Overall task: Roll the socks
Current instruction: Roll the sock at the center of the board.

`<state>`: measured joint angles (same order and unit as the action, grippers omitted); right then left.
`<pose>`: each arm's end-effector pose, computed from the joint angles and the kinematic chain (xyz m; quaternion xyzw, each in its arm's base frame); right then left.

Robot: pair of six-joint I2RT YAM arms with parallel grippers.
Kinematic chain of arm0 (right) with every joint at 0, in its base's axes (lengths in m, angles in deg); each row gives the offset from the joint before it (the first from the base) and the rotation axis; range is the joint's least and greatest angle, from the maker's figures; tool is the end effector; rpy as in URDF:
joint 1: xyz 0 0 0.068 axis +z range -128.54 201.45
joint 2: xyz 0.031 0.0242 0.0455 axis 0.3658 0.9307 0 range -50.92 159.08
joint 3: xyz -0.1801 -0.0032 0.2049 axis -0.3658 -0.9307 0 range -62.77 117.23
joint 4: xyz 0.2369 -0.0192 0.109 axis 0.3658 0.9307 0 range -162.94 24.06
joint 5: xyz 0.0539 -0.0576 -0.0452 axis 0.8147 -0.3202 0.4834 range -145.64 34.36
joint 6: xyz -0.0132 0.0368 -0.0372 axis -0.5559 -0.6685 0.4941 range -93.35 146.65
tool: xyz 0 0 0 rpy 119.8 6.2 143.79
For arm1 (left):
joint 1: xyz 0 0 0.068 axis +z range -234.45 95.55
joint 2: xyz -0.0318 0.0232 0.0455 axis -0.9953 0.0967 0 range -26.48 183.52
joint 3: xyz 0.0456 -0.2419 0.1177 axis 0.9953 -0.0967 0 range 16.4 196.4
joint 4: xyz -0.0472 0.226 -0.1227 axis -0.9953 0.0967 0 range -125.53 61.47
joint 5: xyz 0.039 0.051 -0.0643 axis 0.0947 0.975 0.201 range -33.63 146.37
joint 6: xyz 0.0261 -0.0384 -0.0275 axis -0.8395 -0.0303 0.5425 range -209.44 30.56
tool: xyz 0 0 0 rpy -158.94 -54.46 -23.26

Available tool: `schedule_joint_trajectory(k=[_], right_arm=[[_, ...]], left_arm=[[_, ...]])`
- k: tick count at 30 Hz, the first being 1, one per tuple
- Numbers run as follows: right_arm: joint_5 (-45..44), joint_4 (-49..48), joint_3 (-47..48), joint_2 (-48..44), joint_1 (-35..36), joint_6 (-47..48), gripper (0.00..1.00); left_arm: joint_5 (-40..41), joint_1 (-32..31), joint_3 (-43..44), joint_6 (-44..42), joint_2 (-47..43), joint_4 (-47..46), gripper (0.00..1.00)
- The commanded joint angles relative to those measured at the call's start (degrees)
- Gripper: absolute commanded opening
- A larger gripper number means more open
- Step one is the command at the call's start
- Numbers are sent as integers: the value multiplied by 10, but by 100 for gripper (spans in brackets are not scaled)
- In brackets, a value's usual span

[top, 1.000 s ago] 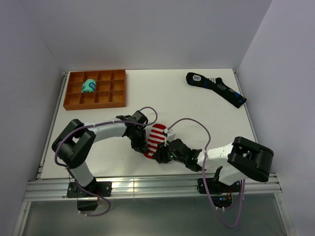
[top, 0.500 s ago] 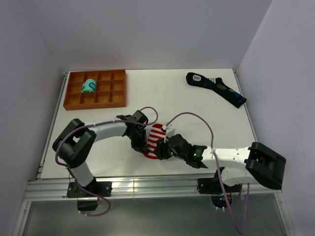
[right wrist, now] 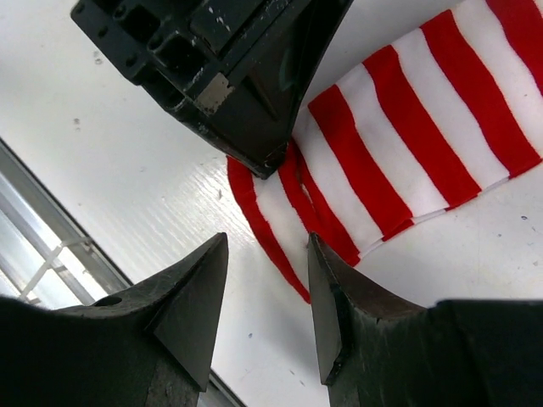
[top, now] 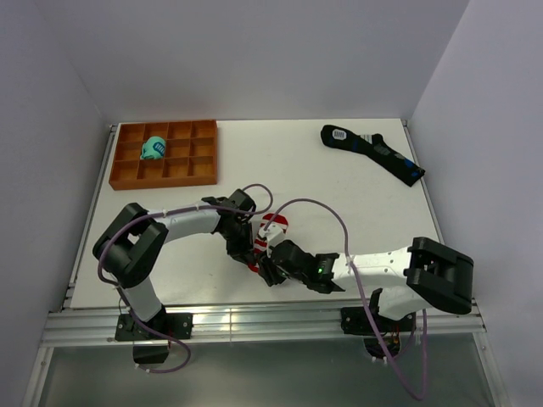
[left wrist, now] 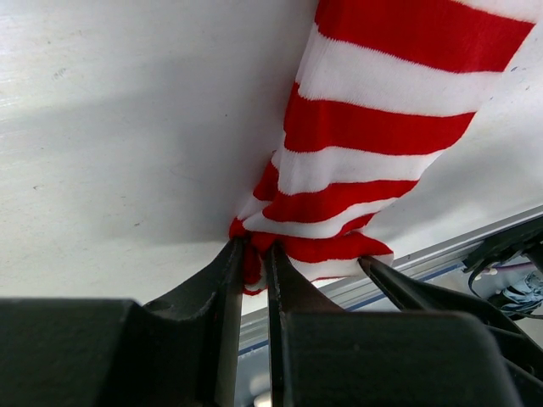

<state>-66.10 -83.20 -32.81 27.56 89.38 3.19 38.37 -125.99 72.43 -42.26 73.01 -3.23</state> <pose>0.1038 0.2385 0.1608 -0.3022 0.8445 0.2536 0.3622 0.2242 -0.2132 0.1445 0.0289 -0.9798 0.1966 0.0210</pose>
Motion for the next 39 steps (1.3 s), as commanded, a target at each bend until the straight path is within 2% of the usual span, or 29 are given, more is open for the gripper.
schedule_joint_trajectory(k=[1,13,24,30,33,34,39], right_arm=[[-41,0,12,7,8,12,50],[-77,-2,11,41,22,15,49],[-138,1,1,79,47,-44,45],[-122,-27,-24,78,47,-67,37],[-105,-44,-31,77,47,-69,26],[-90,-50,-38,76,46,-71,17],[-39,-96,-62,73,34,-80,16]], left_arm=[[33,1,9,-21,23,3,1],[34,2,22,-25,32,13,1],[27,4,25,-24,34,13,1],[24,5,21,-22,34,11,1],[22,7,18,-17,32,9,1],[21,7,16,-16,30,7,2],[31,7,23,-9,18,14,6]])
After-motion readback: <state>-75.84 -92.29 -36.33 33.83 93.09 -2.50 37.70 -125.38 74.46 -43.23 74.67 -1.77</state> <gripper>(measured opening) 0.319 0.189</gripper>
